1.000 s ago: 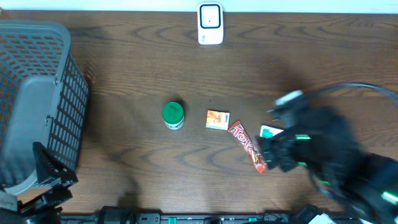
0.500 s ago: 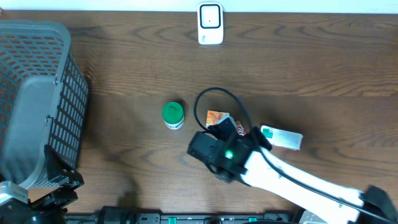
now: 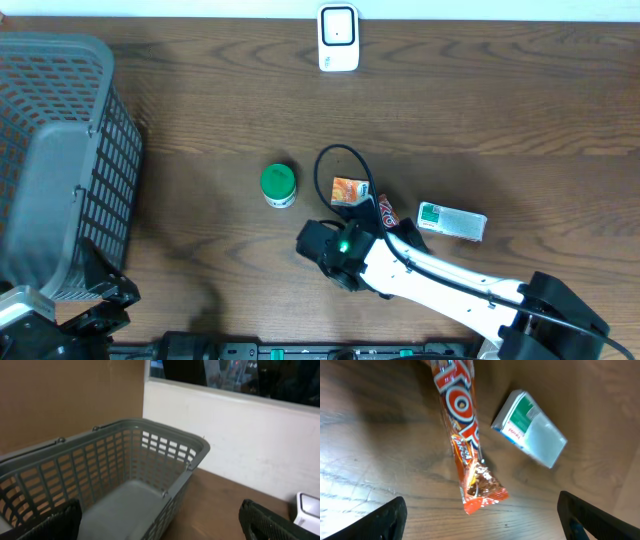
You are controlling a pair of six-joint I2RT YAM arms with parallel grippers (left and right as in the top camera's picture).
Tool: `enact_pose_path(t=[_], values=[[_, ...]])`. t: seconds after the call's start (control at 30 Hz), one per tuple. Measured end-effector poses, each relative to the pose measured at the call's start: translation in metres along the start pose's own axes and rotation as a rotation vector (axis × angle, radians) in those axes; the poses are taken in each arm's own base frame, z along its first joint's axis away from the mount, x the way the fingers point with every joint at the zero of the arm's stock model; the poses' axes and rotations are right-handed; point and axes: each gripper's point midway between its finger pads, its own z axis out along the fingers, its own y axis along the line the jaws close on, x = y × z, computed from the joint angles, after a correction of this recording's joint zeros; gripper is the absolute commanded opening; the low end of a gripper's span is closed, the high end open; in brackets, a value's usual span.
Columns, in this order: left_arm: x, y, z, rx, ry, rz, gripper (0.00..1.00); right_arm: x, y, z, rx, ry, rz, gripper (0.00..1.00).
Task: Scan the item barcode
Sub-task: 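Reach the right gripper down to the TOP bar, then grasp the TOP bar with the right gripper and lift it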
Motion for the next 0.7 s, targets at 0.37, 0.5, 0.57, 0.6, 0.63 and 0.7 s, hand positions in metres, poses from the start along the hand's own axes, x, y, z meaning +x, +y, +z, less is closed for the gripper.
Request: enact_pose_path(t=[0.37,0.5,0.57,0.6,0.63,0.7], values=[[0.006,0.001,0.000,-0.004,0.021,0.013,0.98,0.025,0.015,0.030,-0.029,0.043,0.044,0.88],[0.006,0.001,0.000,-0.004,0.023,-0.004,0.98,0.030,0.015,0.033,-0.028,0.052,0.043,0.87],[0.007,0.001,0.000,-0.005,0.026,-0.049,0.98,0.029,0.015,0.034,-0.031,0.050,0.047,0.87],[0.008,0.001,0.000,-0.006,0.028,-0.091,0.98,0.028,0.016,0.035,-0.035,0.046,0.054,0.88],[0.009,0.001,0.001,-0.008,0.031,-0.121,0.98,0.028,0.016,0.036,-0.036,0.045,0.058,0.88],[0.017,-0.001,0.006,-0.014,0.048,-0.201,0.98,0.030,0.016,0.040,-0.036,0.049,0.064,0.88]])
